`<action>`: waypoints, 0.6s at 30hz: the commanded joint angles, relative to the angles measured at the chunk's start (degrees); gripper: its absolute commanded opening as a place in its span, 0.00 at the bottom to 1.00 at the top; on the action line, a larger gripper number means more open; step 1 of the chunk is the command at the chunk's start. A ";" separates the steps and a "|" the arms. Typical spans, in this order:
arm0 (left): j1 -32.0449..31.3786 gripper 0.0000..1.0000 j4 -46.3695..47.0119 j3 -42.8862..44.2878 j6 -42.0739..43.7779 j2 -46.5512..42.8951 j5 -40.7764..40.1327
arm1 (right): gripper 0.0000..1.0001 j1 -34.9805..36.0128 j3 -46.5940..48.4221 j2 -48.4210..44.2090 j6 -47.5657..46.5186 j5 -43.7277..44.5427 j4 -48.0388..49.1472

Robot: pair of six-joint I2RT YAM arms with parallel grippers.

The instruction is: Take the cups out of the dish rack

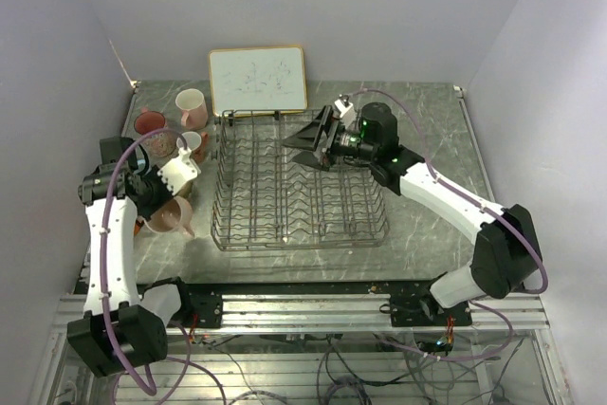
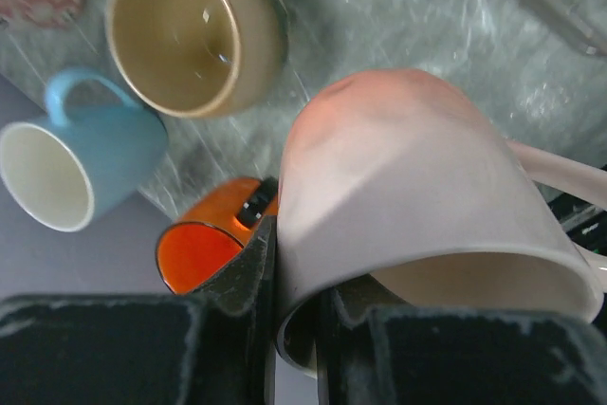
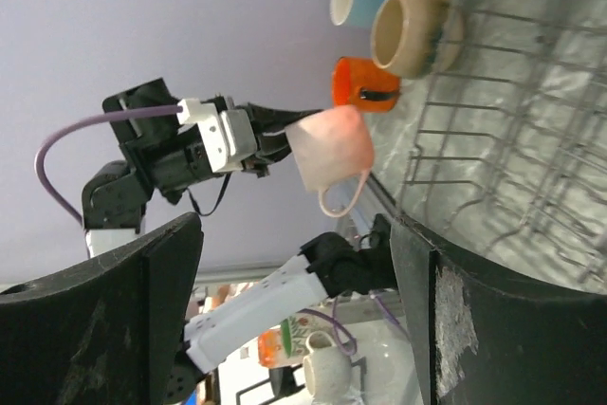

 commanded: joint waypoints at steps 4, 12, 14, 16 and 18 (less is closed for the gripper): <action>-0.15 0.07 5.45 -7.07 0.89 0.96 -9.36 | 0.80 -2.77 -0.78 -3.10 -7.53 3.12 -9.84; -1.43 0.07 11.24 -11.85 -5.71 5.95 -6.95 | 0.81 -4.12 1.16 -5.75 -13.97 9.26 -17.72; -2.53 0.07 13.18 -12.74 -7.88 6.91 -7.06 | 0.81 -4.29 1.26 -6.35 -15.19 10.86 -19.28; -3.64 0.07 14.49 -13.31 -9.57 7.91 -7.17 | 0.81 -4.46 1.08 -6.84 -15.80 12.04 -20.22; -4.70 0.07 15.32 -13.75 -10.67 8.80 -7.34 | 0.81 -4.62 0.84 -7.24 -16.34 12.76 -20.98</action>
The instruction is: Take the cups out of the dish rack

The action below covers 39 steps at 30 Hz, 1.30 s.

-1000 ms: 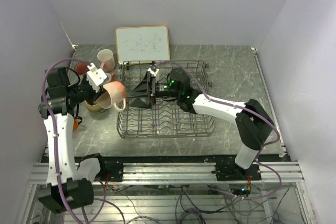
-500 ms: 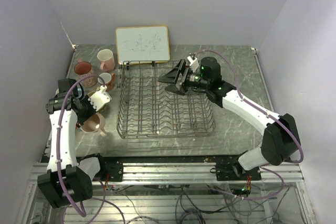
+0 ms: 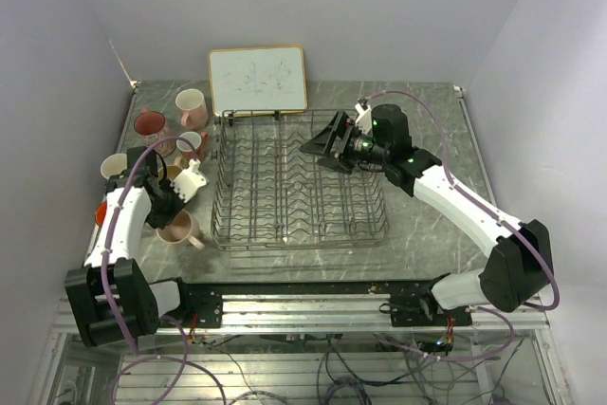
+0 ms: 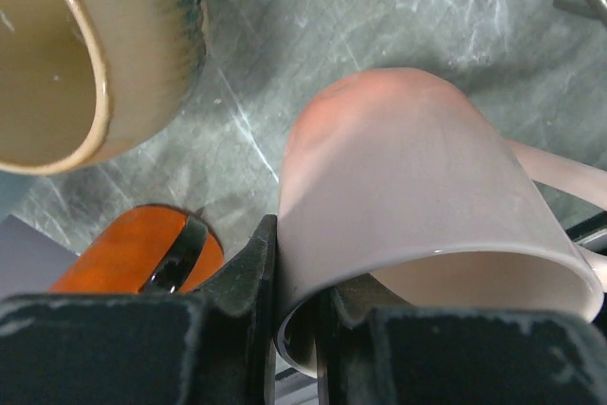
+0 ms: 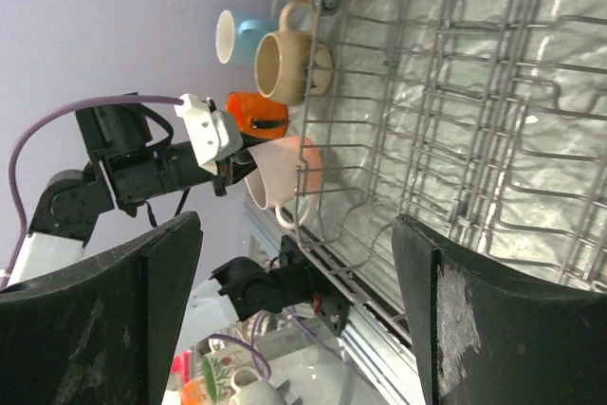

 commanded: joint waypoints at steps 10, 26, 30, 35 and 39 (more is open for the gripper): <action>-6.37 0.08 7.93 -3.26 -6.80 2.36 -3.45 | 0.82 -1.91 0.56 -3.30 -4.33 4.60 -5.42; -7.13 0.88 4.56 1.94 -6.99 1.21 -3.51 | 0.83 -4.48 3.62 -4.88 -7.72 7.59 -11.63; -7.00 0.97 -0.81 9.53 -9.25 0.01 -0.31 | 0.99 -4.62 6.14 -6.18 -12.36 15.71 -17.31; -7.04 1.00 0.30 17.14 -20.27 -1.33 7.91 | 1.00 -4.62 1.80 -13.12 -16.18 32.58 -19.23; -7.00 1.00 8.41 16.07 -33.30 -2.51 12.83 | 1.00 -4.62 -3.40 -18.30 -20.42 46.41 -20.13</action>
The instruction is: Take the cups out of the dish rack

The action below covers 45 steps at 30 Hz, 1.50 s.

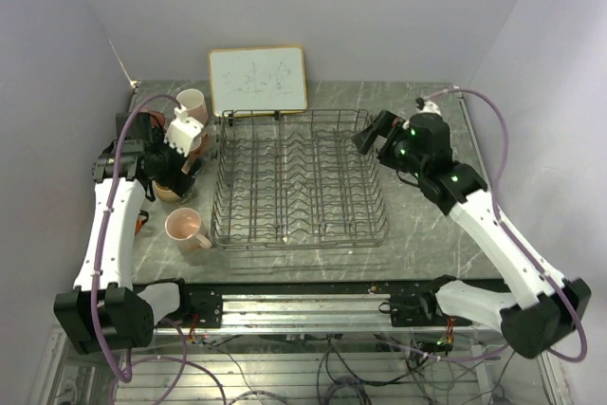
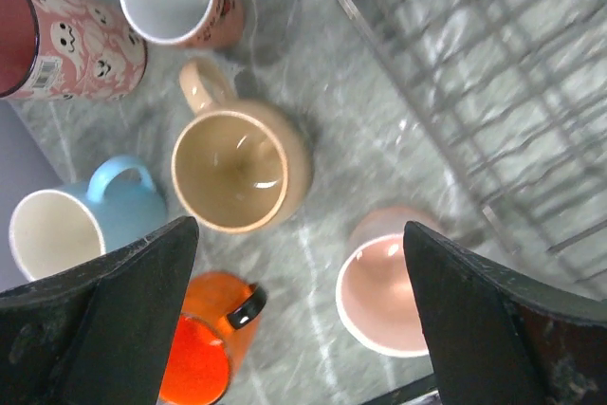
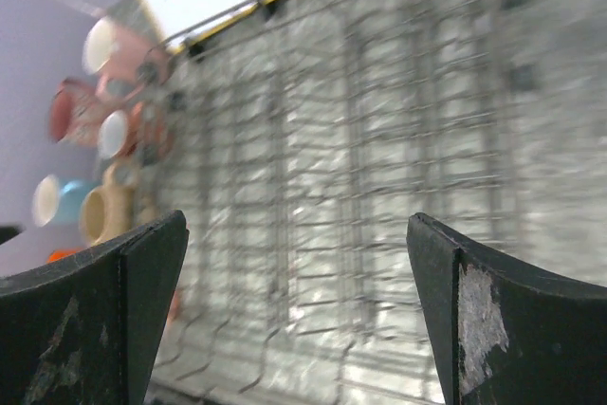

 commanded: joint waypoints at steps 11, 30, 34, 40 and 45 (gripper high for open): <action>-0.43 1.00 32.71 -24.39 -24.87 -10.83 8.06 | 1.00 -1.18 -17.58 -13.30 -22.93 37.19 0.67; -0.46 1.00 55.73 -44.90 -27.91 -21.51 10.92 | 1.00 -13.24 -31.89 -24.15 -23.76 40.10 10.09; -0.43 1.00 61.23 -49.12 -31.94 -23.07 3.15 | 1.00 -14.35 -32.93 -24.04 -19.07 43.32 9.04; -0.45 0.99 64.38 -56.38 -39.42 -33.43 -12.79 | 1.00 -14.55 -39.39 -29.11 -16.93 52.12 13.33; -0.41 1.00 64.87 -58.80 -40.46 -37.22 -15.92 | 1.00 -14.34 -44.04 -31.32 -26.74 46.41 20.52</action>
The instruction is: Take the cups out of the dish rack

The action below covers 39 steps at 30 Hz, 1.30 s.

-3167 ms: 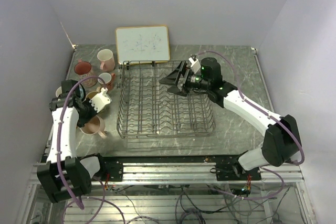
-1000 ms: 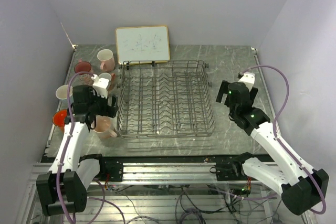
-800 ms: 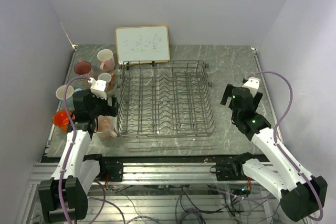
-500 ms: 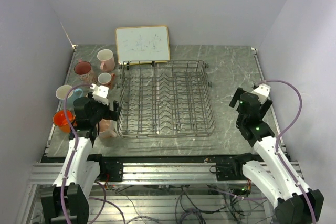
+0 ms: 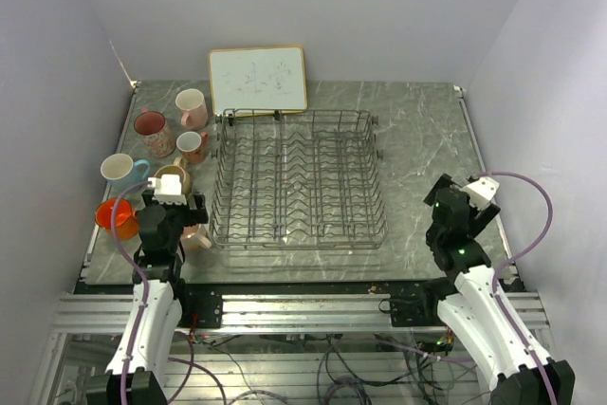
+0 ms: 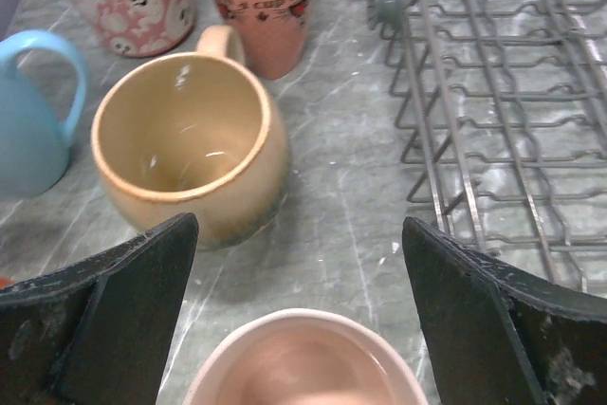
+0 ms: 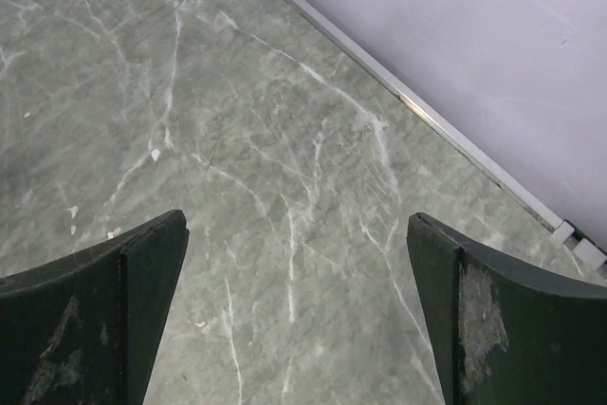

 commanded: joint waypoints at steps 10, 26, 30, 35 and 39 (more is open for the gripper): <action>-0.03 0.99 1.61 -2.56 -3.96 -5.56 -10.13 | 1.00 -0.68 -9.28 3.41 -3.02 0.02 16.10; -0.05 1.00 1.98 -3.42 -3.50 -6.52 -9.09 | 1.00 -0.43 -18.30 2.46 -9.66 -5.44 28.98; 0.00 0.99 1.91 -3.36 -3.50 -6.65 -9.11 | 1.00 1.84 -20.93 -0.51 -16.26 -13.88 32.90; 0.03 0.99 1.94 -3.41 -3.50 -6.49 -9.04 | 1.00 1.97 -24.88 -7.13 -18.76 -20.54 33.56; -0.04 0.99 1.91 -3.36 -3.50 -6.54 -8.89 | 1.00 1.97 -25.14 -6.28 -18.64 -19.81 34.39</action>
